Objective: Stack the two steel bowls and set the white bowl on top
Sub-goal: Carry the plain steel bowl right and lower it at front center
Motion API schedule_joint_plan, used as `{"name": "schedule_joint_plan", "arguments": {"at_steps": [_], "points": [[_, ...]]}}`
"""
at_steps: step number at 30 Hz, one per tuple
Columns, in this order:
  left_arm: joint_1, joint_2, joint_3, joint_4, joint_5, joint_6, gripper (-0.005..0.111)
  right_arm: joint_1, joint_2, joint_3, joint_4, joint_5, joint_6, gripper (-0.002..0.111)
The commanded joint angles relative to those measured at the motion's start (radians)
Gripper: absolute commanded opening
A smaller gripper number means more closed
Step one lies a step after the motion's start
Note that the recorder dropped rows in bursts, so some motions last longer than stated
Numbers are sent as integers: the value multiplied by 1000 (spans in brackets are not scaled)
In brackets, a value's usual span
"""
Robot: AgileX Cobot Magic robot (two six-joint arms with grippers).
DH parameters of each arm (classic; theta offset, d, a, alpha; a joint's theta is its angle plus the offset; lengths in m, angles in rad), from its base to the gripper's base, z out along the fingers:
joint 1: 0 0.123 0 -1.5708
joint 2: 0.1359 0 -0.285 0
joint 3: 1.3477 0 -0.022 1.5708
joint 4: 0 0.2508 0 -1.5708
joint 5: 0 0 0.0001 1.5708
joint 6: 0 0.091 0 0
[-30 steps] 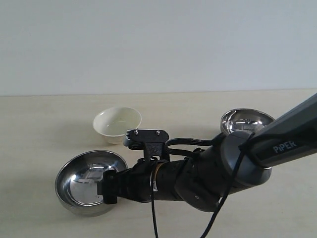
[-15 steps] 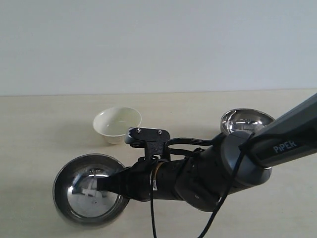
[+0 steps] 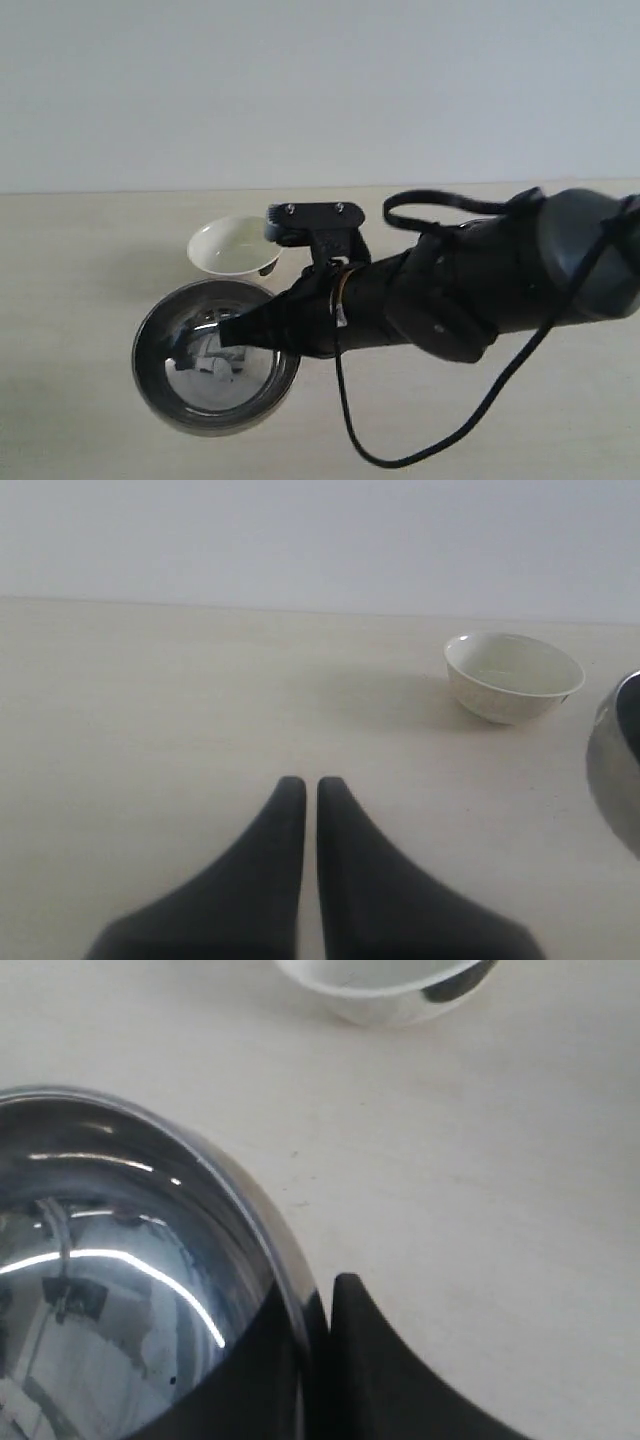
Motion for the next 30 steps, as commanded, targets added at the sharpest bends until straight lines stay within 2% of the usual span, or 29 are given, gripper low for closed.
{"name": "schedule_joint_plan", "arguments": {"at_steps": [1, 6, 8, 17, 24, 30], "points": [[-5, -3, 3, 0, -8, -5, 4, -79, -122, -3, -5, 168, -57, 0], [-5, -3, 3, 0, -8, -5, 4, -194, -172, -1, -6, 353, -93, 0], [-5, -3, 3, 0, -8, -5, 4, -216, -172, 12, -9, 371, -97, 0], [-5, -3, 3, 0, -8, -5, 4, -247, -170, 151, -9, 164, -90, 0], [-5, -3, 3, 0, -8, -5, 4, -247, -132, 188, -5, 170, -71, 0], [-5, -3, 3, 0, -8, -5, 4, -245, -85, 199, 24, 107, -71, 0]]}}
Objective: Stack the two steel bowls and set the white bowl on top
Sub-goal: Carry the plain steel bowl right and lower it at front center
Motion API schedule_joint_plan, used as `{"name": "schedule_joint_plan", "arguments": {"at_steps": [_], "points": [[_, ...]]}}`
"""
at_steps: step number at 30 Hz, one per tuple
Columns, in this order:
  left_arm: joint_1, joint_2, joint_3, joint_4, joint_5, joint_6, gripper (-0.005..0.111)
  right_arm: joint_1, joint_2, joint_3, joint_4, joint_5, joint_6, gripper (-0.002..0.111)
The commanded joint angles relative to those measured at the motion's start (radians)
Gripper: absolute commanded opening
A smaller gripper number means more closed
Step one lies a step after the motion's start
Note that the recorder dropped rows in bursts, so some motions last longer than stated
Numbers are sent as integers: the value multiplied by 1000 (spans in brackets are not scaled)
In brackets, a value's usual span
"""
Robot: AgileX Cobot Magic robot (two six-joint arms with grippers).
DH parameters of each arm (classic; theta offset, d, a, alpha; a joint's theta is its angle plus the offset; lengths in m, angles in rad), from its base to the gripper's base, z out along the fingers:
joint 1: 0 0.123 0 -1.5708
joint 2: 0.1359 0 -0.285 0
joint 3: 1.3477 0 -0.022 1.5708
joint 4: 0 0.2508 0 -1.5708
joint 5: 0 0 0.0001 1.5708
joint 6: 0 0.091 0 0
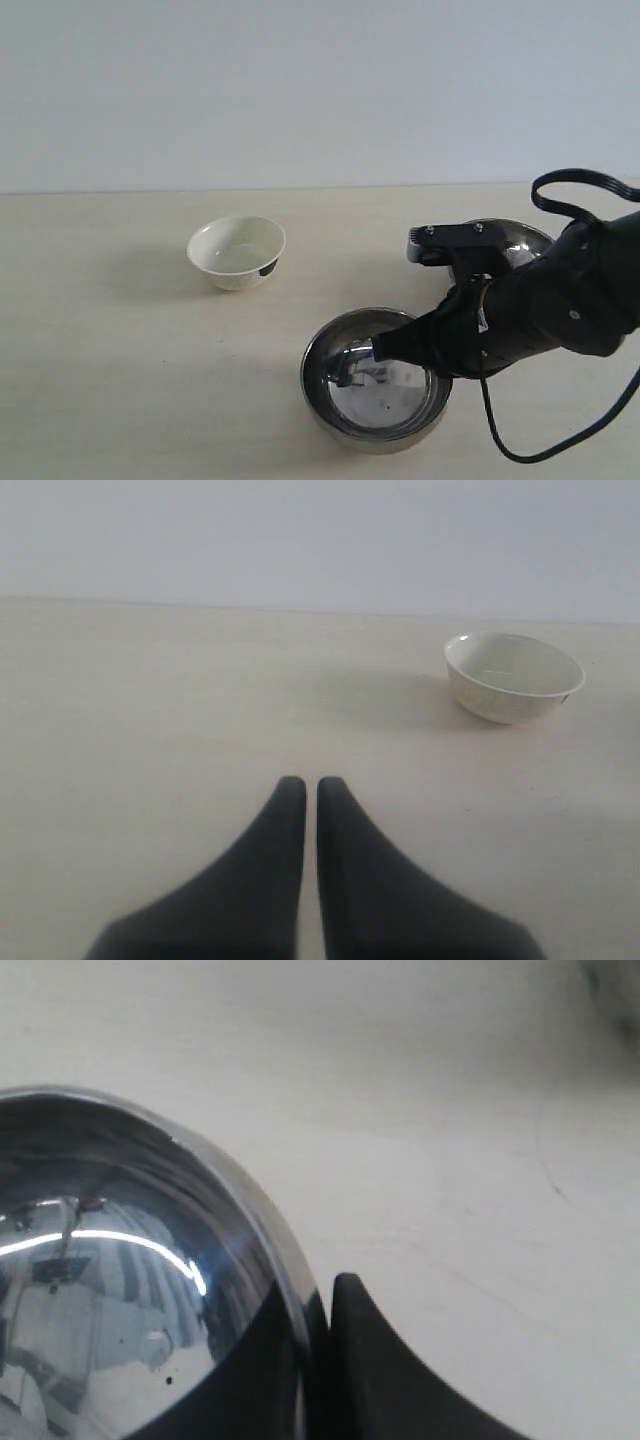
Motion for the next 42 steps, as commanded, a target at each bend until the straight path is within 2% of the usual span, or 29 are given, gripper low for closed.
{"name": "schedule_joint_plan", "arguments": {"at_steps": [1, 5, 11, 21, 27, 39, 42], "points": [[-5, -3, 3, 0, -8, -5, 4, -2, 12, 2, 33, -86, 6, 0], [-5, -3, 3, 0, -8, -5, 4, -2, 12, 2, 49, -116, 6, 0], [-5, -3, 3, 0, -8, -5, 4, -2, 14, 2, 49, -38, -1, 0], [-5, -3, 3, 0, -8, -5, 4, -2, 14, 2, 49, -33, -15, 0], [-5, -3, 3, 0, -8, -5, 4, 41, 14, 2, 49, -47, -29, 0], [-5, -3, 3, 0, -8, -5, 4, 41, 14, 2, 49, -8, -57, 0], [-5, -3, 3, 0, -8, -5, 4, 41, 14, 2, 49, -12, -57, 13]]}}
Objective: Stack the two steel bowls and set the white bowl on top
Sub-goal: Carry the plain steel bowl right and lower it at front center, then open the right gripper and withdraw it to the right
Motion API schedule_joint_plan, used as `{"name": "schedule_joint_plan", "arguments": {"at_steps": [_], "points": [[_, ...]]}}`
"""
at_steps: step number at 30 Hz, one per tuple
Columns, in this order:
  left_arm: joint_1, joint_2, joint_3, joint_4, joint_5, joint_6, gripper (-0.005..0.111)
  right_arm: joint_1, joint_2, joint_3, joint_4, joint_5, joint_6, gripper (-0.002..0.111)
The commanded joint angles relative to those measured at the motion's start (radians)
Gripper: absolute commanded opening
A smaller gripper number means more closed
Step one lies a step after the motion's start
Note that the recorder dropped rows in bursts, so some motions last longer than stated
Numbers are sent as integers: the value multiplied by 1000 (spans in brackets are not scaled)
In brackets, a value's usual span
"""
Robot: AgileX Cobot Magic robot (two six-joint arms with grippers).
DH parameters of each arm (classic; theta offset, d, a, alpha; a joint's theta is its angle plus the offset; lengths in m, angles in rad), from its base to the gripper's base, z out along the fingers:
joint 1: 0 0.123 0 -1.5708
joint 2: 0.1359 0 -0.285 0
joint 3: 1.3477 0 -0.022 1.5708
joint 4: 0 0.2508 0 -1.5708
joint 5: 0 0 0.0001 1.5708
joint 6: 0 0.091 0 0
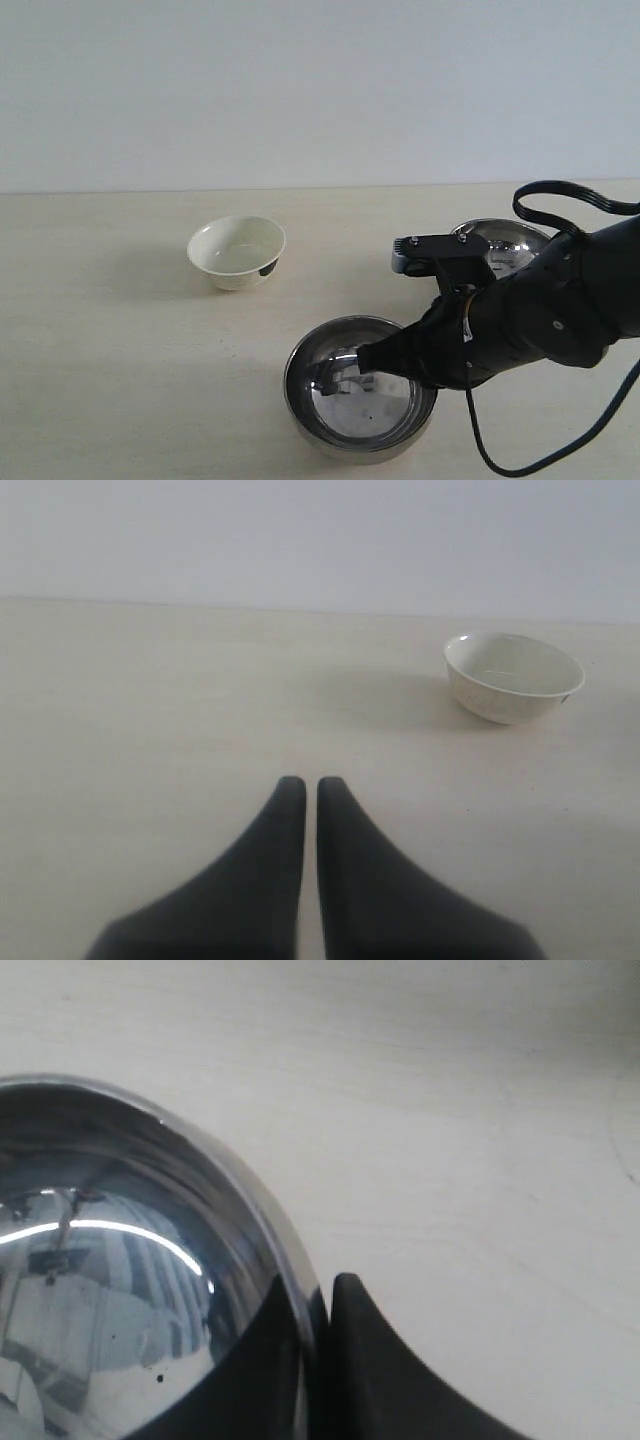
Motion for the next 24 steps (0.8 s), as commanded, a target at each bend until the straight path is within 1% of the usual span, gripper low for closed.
{"name": "schedule_joint_plan", "arguments": {"at_steps": [1, 2, 4, 6, 7, 12, 20, 24], "points": [[-5, -3, 3, 0, -8, -5, 4, 2, 0, 1, -8, 5, -17, 20], [-5, -3, 3, 0, -8, -5, 4, 2, 0, 1, -8, 3, -17, 27], [-5, -3, 3, 0, -8, -5, 4, 2, 0, -2, -8, -2, -17, 45], [-5, -3, 3, 0, -8, -5, 4, 2, 0, -2, -8, -32, -17, 55], [-5, -3, 3, 0, -8, -5, 4, 2, 0, -2, -8, -46, -17, 57], [-5, -3, 3, 0, -8, -5, 4, 2, -3, -11, -8, -65, -24, 57], [-5, -3, 3, 0, -8, -5, 4, 2, -41, -119, -16, 148, -74, 57], [-5, -3, 3, 0, -8, -5, 4, 2, -90, -153, -16, 197, -83, 57]]}}
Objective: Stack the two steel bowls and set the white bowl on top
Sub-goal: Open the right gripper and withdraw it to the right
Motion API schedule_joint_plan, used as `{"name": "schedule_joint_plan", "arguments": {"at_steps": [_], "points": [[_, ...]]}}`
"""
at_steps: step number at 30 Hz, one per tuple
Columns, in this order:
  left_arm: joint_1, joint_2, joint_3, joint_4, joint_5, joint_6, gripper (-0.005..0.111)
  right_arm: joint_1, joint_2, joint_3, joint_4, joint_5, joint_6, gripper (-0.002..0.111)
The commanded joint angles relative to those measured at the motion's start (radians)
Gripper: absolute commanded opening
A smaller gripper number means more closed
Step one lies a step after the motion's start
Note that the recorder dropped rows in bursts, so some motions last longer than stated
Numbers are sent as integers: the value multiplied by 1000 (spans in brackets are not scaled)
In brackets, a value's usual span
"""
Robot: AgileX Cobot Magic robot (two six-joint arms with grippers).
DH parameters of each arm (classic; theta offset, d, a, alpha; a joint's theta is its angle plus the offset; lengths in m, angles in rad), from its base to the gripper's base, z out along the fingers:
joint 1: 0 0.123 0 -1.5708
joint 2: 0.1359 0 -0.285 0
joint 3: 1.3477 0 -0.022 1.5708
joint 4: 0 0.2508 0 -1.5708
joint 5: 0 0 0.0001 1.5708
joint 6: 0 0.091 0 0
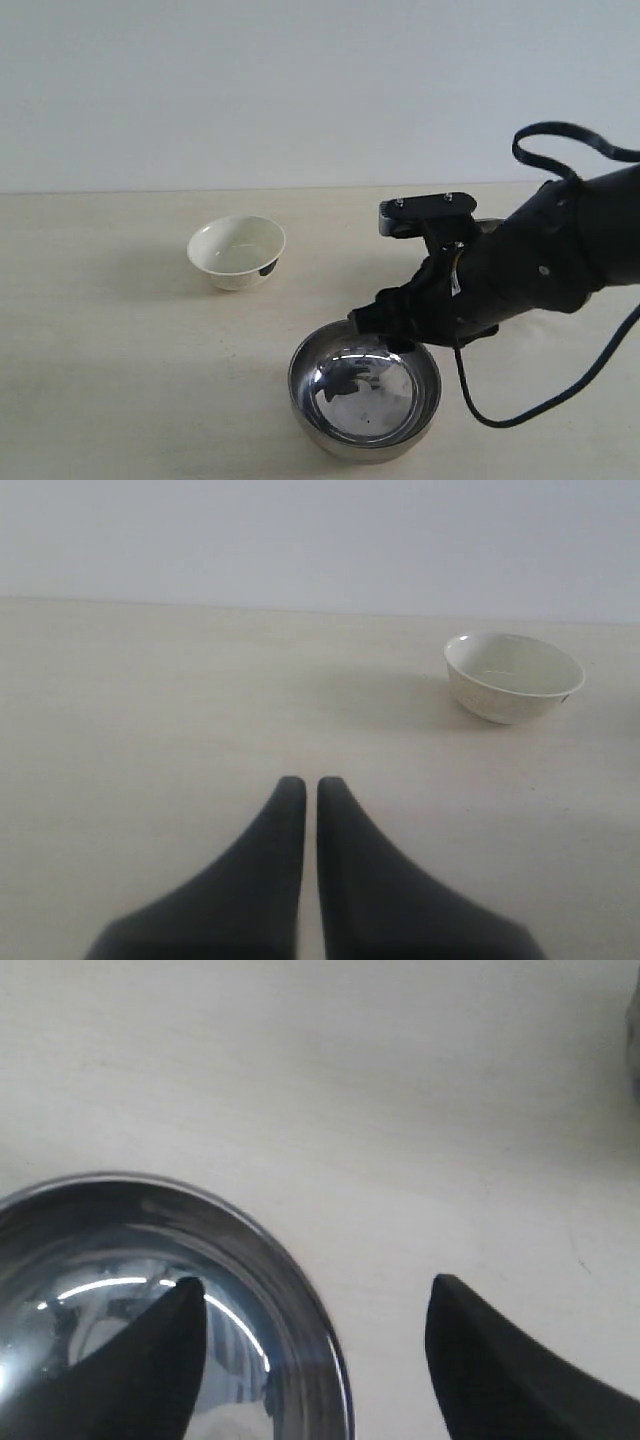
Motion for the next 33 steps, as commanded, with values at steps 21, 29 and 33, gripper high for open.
{"name": "schedule_joint_plan", "arguments": {"at_steps": [21, 29, 33], "points": [[-5, -3, 3, 0, -8, -5, 4, 2, -659, -31, -2, 744, -33, 57], [-5, -3, 3, 0, -8, -5, 4, 2, -892, -30, 27, 933, -33, 57], [-5, -3, 3, 0, -8, -5, 4, 2, -1004, -30, 27, 943, -25, 57]]}}
